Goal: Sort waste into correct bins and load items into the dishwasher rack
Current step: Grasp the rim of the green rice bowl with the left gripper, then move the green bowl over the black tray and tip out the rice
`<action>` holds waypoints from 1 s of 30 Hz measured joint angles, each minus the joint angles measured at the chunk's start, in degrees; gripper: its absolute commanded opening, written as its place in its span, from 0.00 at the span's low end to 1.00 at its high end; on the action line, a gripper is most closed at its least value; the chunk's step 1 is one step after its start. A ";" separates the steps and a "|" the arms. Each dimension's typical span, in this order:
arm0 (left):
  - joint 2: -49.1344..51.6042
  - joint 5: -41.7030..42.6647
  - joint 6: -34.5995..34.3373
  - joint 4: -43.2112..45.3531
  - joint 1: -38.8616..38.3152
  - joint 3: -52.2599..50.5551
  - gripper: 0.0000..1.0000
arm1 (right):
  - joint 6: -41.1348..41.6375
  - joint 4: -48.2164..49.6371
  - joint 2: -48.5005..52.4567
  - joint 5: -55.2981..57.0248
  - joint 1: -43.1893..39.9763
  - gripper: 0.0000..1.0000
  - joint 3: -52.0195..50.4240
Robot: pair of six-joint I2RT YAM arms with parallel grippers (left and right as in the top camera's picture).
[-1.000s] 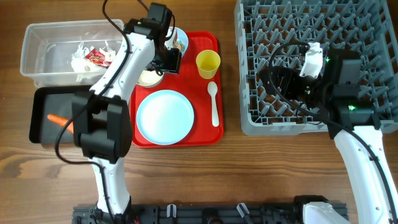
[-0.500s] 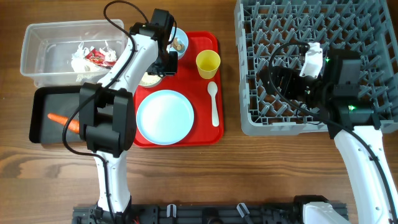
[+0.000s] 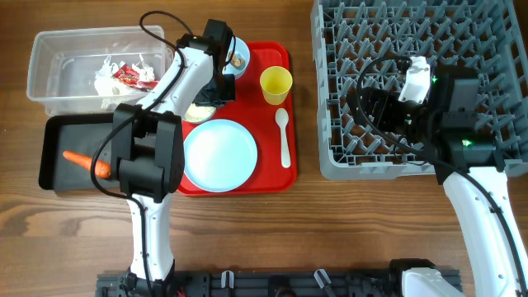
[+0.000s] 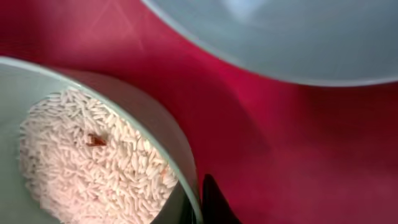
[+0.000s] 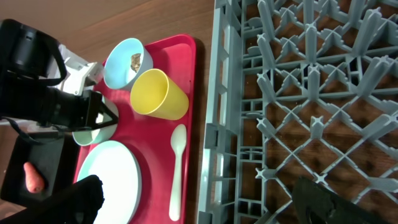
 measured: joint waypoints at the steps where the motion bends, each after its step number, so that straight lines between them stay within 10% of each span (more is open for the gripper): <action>1: -0.15 -0.35 -0.20 0.00 -0.02 0.00 0.04 | 0.00 0.00 0.00 0.11 0.00 1.00 0.00; 30: -26.86 1.20 -2.12 -18.18 10.49 -0.11 0.04 | 0.00 0.26 0.00 1.01 0.00 1.00 0.00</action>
